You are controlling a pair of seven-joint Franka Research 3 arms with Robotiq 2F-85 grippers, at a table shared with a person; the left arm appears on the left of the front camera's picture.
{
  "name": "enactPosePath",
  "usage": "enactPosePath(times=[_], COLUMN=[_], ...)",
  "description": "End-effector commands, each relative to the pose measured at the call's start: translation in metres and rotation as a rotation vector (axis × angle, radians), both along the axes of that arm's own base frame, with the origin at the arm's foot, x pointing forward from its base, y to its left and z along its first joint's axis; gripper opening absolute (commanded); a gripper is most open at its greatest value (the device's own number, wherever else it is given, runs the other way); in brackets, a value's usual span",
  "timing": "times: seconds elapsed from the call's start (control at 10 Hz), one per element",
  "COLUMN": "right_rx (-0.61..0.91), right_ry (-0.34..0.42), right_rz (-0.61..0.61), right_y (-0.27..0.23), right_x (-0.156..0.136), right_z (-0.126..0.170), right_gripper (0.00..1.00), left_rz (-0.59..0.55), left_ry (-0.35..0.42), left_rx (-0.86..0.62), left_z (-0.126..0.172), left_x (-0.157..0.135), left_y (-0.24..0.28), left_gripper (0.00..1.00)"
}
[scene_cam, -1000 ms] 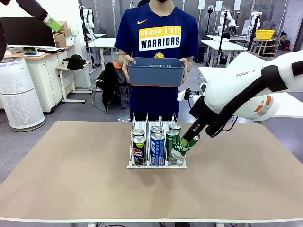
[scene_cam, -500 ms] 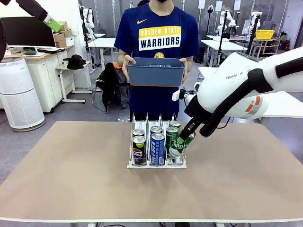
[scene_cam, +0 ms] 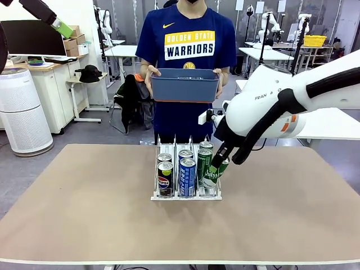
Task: Fill the beverage cans into the dispenser.
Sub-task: Place the picked Sprite in the line of the Automatic Can Dispenser with the same cans.
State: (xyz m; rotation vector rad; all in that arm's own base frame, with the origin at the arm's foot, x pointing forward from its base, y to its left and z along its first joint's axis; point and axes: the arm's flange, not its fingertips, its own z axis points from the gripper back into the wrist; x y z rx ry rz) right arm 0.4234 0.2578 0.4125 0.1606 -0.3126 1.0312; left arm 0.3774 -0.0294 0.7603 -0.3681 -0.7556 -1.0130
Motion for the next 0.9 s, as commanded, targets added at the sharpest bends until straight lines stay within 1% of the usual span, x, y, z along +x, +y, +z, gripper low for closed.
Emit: enactPosePath(times=[0.0,0.2,0.4,0.7,0.8], right_rx=[-0.05,-0.096,-0.128,-0.144,-0.159], right_ry=[0.032,0.065,0.077,0.108,0.128], right_rz=[0.025,0.051,0.063,0.081,0.138], right_y=[0.014,0.026,0.029,0.031,0.029], right_x=[0.017,0.016,0.018,0.019,0.016], right_z=[0.006,0.001,-0.003,-0.008,-0.007], right_gripper=[0.58,0.58,0.58,0.58,0.58], left_rz=[0.007,0.007,0.007,0.007,0.007], left_ry=[0.008,0.008,0.008,0.008,0.008], left_rx=[0.008,0.008,0.008,0.008,0.008], left_z=[-0.001,-0.001,-0.001,-0.001,-0.001], left_x=[-0.001,-0.001,-0.001,-0.001,-0.001], left_y=[0.0,0.0,0.0,0.0,0.0], left_gripper=[1.0,1.0,1.0,1.0,1.0])
